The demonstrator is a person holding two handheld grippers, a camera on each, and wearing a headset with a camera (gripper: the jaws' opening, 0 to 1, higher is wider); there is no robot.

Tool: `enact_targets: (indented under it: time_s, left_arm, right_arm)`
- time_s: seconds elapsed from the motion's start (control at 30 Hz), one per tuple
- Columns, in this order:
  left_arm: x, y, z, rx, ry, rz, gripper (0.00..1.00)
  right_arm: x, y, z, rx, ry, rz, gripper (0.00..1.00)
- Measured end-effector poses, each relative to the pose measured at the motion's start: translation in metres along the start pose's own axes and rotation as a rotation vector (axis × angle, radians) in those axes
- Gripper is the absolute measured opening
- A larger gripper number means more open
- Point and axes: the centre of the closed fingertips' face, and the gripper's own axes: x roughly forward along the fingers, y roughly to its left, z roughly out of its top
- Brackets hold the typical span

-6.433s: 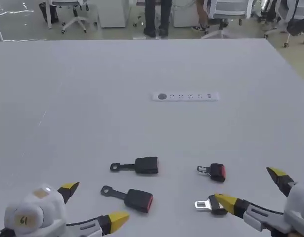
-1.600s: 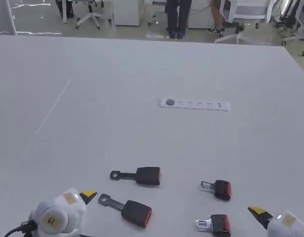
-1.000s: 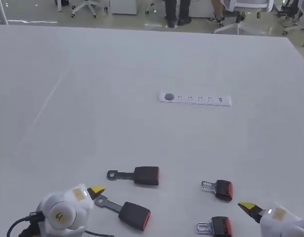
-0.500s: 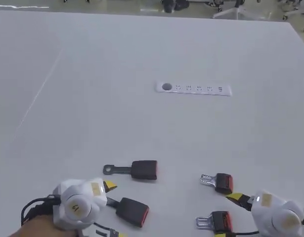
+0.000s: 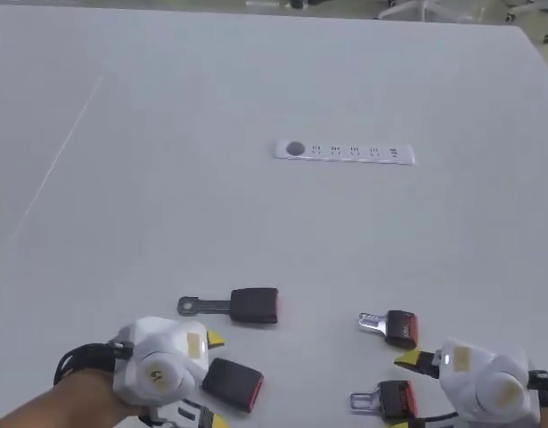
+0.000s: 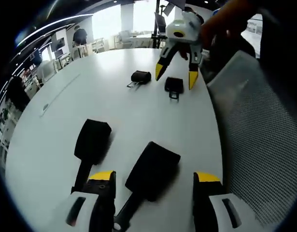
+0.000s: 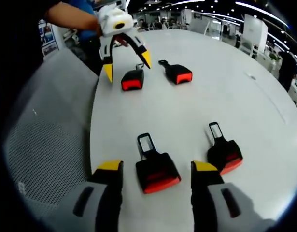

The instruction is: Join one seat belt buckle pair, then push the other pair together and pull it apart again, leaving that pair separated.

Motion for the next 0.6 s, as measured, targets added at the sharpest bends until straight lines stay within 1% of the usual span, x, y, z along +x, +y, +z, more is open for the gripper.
enact_targets:
  time_s: [0.07,0.23,0.3,0.37,0.4,0.43,0.47,0.53,0.6]
  left_arm:
    - [0.003,-0.001,-0.001,0.031,0.016,-0.012,0.65]
    - [0.010,0.001,-0.007,0.081,0.049,-0.032,0.60]
    - [0.012,0.002,-0.009,0.098,0.062,-0.036,0.56]
    - [0.013,0.003,-0.011,0.115,0.072,-0.042,0.50]
    - [0.014,0.004,-0.012,0.129,0.079,-0.045,0.49]
    - [0.015,0.005,-0.014,0.138,0.089,-0.046,0.49]
    - [0.015,0.005,-0.014,0.124,0.078,-0.057,0.49]
    - [0.014,0.008,-0.013,0.132,0.079,-0.058,0.49]
    - [0.015,0.006,-0.013,0.141,0.071,-0.070,0.45]
  right_arm:
    - [0.002,0.000,-0.004,-0.019,0.020,0.014,0.57]
    - [0.004,0.002,-0.011,-0.073,0.060,0.042,0.53]
    - [0.005,0.003,-0.013,-0.092,0.074,0.052,0.49]
    - [0.005,0.005,-0.015,-0.109,0.086,0.059,0.48]
    - [0.005,0.005,-0.016,-0.118,0.092,0.060,0.48]
    - [0.005,0.004,-0.016,-0.125,0.088,0.058,0.48]
    - [0.005,0.002,-0.016,-0.125,0.089,0.057,0.47]
    - [0.005,0.000,-0.016,-0.125,0.088,0.050,0.44]
    - [0.005,-0.003,-0.016,-0.127,0.090,0.035,0.40]
